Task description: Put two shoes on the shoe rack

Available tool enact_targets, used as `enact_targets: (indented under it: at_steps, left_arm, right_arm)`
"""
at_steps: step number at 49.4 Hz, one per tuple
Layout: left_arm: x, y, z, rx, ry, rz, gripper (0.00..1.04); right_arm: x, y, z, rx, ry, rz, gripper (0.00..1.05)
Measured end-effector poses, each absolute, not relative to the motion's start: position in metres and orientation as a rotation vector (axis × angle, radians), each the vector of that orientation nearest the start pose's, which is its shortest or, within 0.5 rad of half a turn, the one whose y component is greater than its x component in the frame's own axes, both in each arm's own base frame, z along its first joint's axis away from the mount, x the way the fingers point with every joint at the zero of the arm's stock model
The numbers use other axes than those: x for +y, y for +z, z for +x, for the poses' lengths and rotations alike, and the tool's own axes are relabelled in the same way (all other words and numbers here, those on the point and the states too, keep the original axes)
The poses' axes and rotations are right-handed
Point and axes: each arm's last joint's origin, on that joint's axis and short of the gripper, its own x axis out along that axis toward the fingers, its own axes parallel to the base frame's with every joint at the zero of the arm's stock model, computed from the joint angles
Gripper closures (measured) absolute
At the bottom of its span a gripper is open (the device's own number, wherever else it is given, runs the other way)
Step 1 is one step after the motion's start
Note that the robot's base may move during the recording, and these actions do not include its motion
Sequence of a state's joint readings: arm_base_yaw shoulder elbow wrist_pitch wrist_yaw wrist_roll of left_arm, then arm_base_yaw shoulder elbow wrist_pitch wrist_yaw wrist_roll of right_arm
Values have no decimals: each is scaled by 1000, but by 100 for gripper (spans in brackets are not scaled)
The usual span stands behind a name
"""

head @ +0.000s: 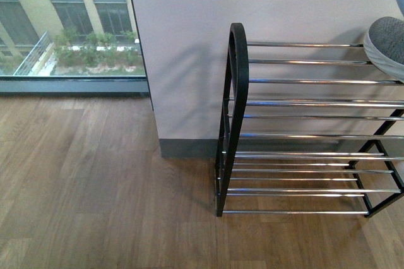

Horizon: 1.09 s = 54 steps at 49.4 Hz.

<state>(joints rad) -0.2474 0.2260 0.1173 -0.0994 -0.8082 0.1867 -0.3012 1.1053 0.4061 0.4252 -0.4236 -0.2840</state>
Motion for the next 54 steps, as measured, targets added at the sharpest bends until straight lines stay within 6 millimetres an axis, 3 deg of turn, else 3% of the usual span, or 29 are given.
enact_targets:
  at_steps: [7, 12, 25, 41, 54]
  left_arm:
    - [-4, 178, 101, 234, 541, 288, 103]
    - [-4, 178, 101, 234, 542, 288, 103]
    - [-4, 178, 101, 234, 541, 288, 103]
    - [-4, 178, 101, 234, 541, 287, 103]
    - [-4, 178, 101, 234, 541, 288, 103]
  right_arm:
    - [-57, 205, 276, 305, 51, -94, 103]
    - [-57, 190, 319, 391, 10, -58, 103]
    - [-66, 151, 386, 524, -104, -65, 103]
    - [-86, 120, 442, 601, -252, -116, 103]
    - [-98, 109, 458, 676, -323, -83, 103]
